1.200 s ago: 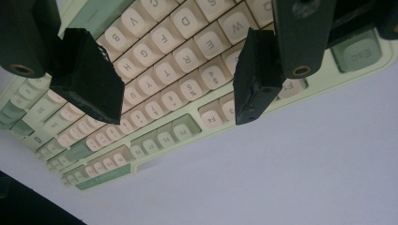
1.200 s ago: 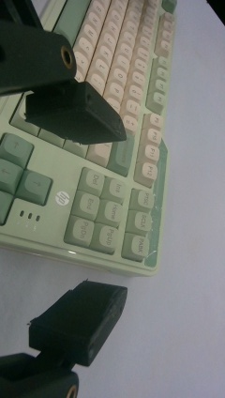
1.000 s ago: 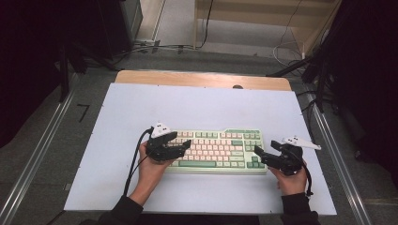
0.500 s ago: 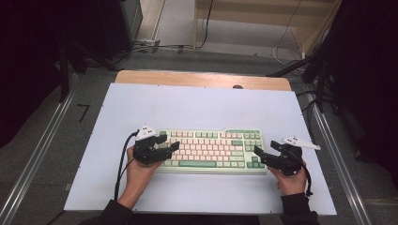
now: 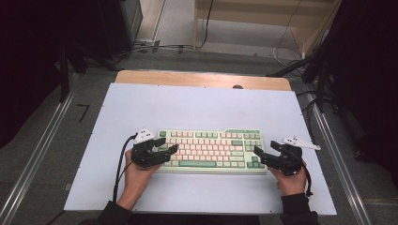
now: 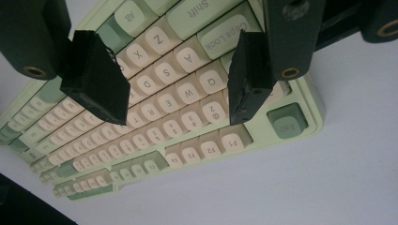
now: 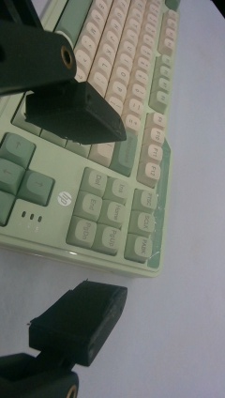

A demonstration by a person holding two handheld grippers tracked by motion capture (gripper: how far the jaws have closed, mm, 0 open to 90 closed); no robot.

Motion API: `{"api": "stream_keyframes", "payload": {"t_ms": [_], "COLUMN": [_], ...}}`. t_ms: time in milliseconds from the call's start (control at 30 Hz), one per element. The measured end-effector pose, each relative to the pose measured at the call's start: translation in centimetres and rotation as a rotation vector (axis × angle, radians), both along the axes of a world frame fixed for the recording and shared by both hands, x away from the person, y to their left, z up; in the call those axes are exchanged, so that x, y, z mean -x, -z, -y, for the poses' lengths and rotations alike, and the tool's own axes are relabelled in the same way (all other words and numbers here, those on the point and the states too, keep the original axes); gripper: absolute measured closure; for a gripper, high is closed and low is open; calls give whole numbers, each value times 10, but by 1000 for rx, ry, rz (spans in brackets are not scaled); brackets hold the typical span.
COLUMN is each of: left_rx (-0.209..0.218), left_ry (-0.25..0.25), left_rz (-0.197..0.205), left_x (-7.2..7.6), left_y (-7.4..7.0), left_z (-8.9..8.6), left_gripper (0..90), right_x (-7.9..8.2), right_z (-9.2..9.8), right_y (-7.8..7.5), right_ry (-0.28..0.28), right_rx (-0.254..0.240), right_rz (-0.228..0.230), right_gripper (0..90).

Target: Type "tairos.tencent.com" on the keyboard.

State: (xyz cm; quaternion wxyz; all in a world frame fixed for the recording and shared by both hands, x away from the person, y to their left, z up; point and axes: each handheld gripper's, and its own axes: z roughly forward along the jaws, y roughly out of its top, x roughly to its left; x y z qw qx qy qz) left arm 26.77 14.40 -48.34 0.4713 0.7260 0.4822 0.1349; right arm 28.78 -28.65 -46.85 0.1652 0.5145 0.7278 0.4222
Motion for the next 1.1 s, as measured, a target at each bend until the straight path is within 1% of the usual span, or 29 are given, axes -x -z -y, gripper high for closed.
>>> {"api": "stream_keyframes", "payload": {"t_ms": [200, 300, 333, 367, 400, 433, 533, 567, 600, 633, 867, 1100], "left_rx": [-1, 1, 1, 3, 10, 15, 17, 16, 12, 3, -15, -24], "left_ry": [1, 5, 7, 9, 15, 16, 28, 31, 36, 41, 40, 35], "left_rz": [-2, -9, -9, -10, -11, -12, -13, -16, -16, -27, -33, -36], "left_x": [3, 4, 4, 4, 4, 4, 5, 5, 4, 4, 2, 2], "left_y": [3, 6, 7, 7, 7, 7, 7, 7, 7, 8, 9, 10], "left_z": [0, 0, 0, 0, -1, -1, -3, -3, -3, -2, -1, -2], "left_gripper": [425, 486, 522, 522, 561, 658, 811, 811, 883, 900, 900, 900], "right_x": [0, 1, 1, 1, 1, 1, 1, 1, 1, 1, 1, 1], "right_z": [0, 1, 1, 1, 0, 0, 0, 0, 0, 0, 0, -1], "right_y": [0, 0, 0, 0, -1, -1, 0, 0, 0, 0, 0, 0], "right_ry": [0, 2, 1, 1, 1, -1, -3, -3, -3, -3, -3, -5], "right_rx": [-1, -3, -4, -4, -5, -5, -5, -5, -5, -4, -5, -4], "right_rz": [1, 0, 0, 0, 0, 2, 1, 1, 1, 1, -2, -2], "right_gripper": [201, 201, 201, 201, 201, 201, 201, 201, 201, 201, 201, 201]}}
